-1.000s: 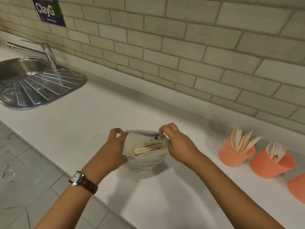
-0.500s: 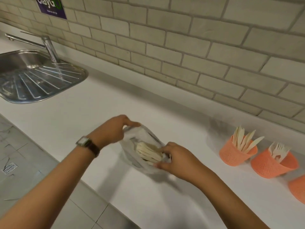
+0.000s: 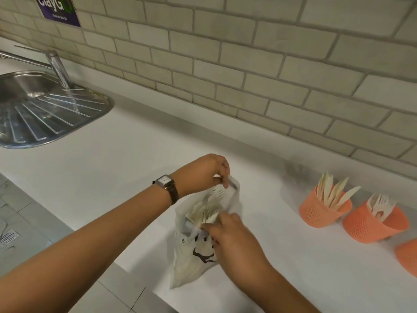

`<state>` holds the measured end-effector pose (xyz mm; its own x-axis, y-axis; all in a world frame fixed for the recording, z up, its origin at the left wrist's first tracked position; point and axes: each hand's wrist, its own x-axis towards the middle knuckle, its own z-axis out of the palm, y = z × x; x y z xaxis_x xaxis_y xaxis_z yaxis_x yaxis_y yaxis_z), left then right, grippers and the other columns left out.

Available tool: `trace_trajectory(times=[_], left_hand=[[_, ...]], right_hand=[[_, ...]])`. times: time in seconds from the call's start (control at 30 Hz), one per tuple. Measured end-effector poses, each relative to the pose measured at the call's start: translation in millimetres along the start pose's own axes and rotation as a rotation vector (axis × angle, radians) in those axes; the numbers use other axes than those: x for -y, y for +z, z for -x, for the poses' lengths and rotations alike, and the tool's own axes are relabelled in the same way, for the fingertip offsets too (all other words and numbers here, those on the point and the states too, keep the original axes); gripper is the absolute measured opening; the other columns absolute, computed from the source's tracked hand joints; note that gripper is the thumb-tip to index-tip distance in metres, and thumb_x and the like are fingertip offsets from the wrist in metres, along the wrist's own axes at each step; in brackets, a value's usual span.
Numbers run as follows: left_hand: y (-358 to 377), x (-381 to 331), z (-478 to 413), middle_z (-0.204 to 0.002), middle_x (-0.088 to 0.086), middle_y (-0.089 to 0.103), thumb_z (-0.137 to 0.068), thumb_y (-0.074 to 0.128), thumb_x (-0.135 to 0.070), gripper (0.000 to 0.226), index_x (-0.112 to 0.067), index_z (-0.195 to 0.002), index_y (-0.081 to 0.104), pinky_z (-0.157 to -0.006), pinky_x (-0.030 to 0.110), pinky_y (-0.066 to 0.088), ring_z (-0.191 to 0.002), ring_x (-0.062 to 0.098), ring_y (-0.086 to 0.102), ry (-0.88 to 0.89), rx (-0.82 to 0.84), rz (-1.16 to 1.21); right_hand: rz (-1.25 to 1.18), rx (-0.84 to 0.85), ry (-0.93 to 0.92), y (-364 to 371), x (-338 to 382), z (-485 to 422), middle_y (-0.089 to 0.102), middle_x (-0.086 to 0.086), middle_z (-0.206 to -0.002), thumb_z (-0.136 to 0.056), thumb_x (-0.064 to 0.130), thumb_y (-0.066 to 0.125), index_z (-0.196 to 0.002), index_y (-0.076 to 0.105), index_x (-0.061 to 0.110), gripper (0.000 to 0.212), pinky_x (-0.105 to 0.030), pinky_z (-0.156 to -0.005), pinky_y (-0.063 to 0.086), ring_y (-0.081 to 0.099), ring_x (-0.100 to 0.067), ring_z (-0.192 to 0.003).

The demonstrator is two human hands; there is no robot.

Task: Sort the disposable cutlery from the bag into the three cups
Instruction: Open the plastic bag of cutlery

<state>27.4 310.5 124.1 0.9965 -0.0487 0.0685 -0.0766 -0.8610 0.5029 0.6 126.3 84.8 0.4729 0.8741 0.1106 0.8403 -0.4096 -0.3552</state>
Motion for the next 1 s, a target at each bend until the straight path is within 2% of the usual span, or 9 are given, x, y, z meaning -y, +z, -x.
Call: trace_trajectory(times=[0.1,0.23,0.3,0.4,0.53,0.67,0.73,0.83,1.0], left_hand=[[0.4,-15.5,18.5,-0.094,-0.005,0.061,-0.083,0.064,-0.011,0.013,-0.017,-0.090,0.072,-0.074,0.016,0.044,-0.083,0.006,0.056,-0.214,0.061,0.008],[33.3,-25.6,35.5,-0.093,-0.002,0.067,-0.087,0.054,-0.008,0.022,-0.015,-0.100,0.071,-0.067,0.015,0.041,-0.082,0.012,0.061,-0.415,0.405,-0.106],[42.6,-22.2,43.0,-0.077,0.003,0.062,-0.088,0.052,-0.011,0.017,-0.009,-0.080,0.066,-0.061,0.021,0.041,-0.068,0.016,0.057,-0.479,0.520,-0.218],[52.2,-22.2,52.7,-0.060,-0.001,0.040,-0.092,0.046,-0.028,0.037,-0.014,-0.059,0.039,-0.063,0.026,0.038,-0.057,0.014,0.042,-0.505,0.667,-0.452],[71.0,-24.5,60.4,-0.058,-0.004,0.040,-0.091,0.041,-0.052,0.048,-0.015,-0.060,0.040,-0.052,0.023,0.033,-0.053,0.010,0.039,-0.553,0.510,-0.541],[90.6,-23.9,70.5,-0.087,0.000,0.061,-0.089,0.047,-0.039,0.031,-0.012,-0.094,0.062,-0.071,0.024,0.043,-0.082,0.014,0.056,-0.648,0.334,-0.489],[95.6,-22.9,77.4,-0.110,0.006,0.061,-0.089,0.046,-0.031,0.029,-0.011,-0.107,0.057,-0.081,0.026,0.044,-0.099,0.020,0.057,-0.672,0.232,-0.435],[98.6,-24.3,83.6,-0.119,0.011,0.057,-0.089,0.045,-0.022,0.029,-0.009,-0.113,0.052,-0.088,0.029,0.042,-0.108,0.025,0.054,-0.679,0.171,-0.358],[116.9,-35.6,92.1,-0.126,0.011,0.050,-0.092,0.045,-0.021,0.044,-0.009,-0.132,0.034,-0.093,0.028,0.037,-0.114,0.024,0.048,-0.647,0.135,-0.365]], right_hand=[[0.205,-0.018,-0.059,-5.4,-12.7,-6.7,0.062,-0.001,-0.103,-0.051,0.015,0.079,-0.078,0.067,0.026,0.031,-0.019,-0.046,0.035,0.060,-0.018,-0.075],[0.176,0.029,-0.169,2.1,-22.0,3.6,0.060,0.008,-0.073,-0.054,0.017,0.074,-0.085,0.066,0.030,0.035,-0.020,-0.038,0.032,0.057,-0.012,-0.054],[0.205,0.004,-0.210,9.9,-23.8,13.5,0.053,0.010,-0.065,-0.048,0.017,0.076,-0.082,0.066,0.032,0.038,-0.020,-0.036,0.029,0.051,-0.009,-0.048],[0.199,-0.037,-0.249,20.8,-24.5,24.1,0.049,0.010,-0.062,-0.054,0.021,0.068,-0.080,0.068,0.036,0.030,-0.019,-0.039,0.019,0.047,-0.008,-0.043],[0.160,-0.092,-0.271,43.3,-15.6,34.2,0.062,0.010,-0.072,-0.066,0.024,0.054,-0.087,0.070,0.038,0.030,-0.018,-0.035,0.033,0.052,-0.008,-0.046],[0.111,-0.081,-0.254,56.4,-9.9,39.1,0.061,0.011,-0.074,-0.062,0.024,0.058,-0.093,0.068,0.040,0.036,-0.017,-0.038,0.036,0.054,-0.006,-0.051],[0.081,-0.061,-0.250,56.1,-6.9,41.4,0.058,0.011,-0.080,-0.065,0.023,0.060,-0.092,0.063,0.037,0.030,-0.018,-0.040,0.034,0.054,-0.007,-0.055],[0.035,-0.056,-0.192,48.8,-13.1,41.7,0.057,0.010,-0.100,-0.076,0.033,0.053,-0.090,0.057,0.034,0.014,-0.017,-0.044,0.040,0.058,-0.006,-0.067],[0.083,-0.028,-0.264,31.8,-51.3,25.5,0.054,0.005,-0.129,-0.073,0.027,0.056,-0.101,0.056,0.034,0.030,-0.022,-0.065,0.051,0.058,-0.012,-0.094]])
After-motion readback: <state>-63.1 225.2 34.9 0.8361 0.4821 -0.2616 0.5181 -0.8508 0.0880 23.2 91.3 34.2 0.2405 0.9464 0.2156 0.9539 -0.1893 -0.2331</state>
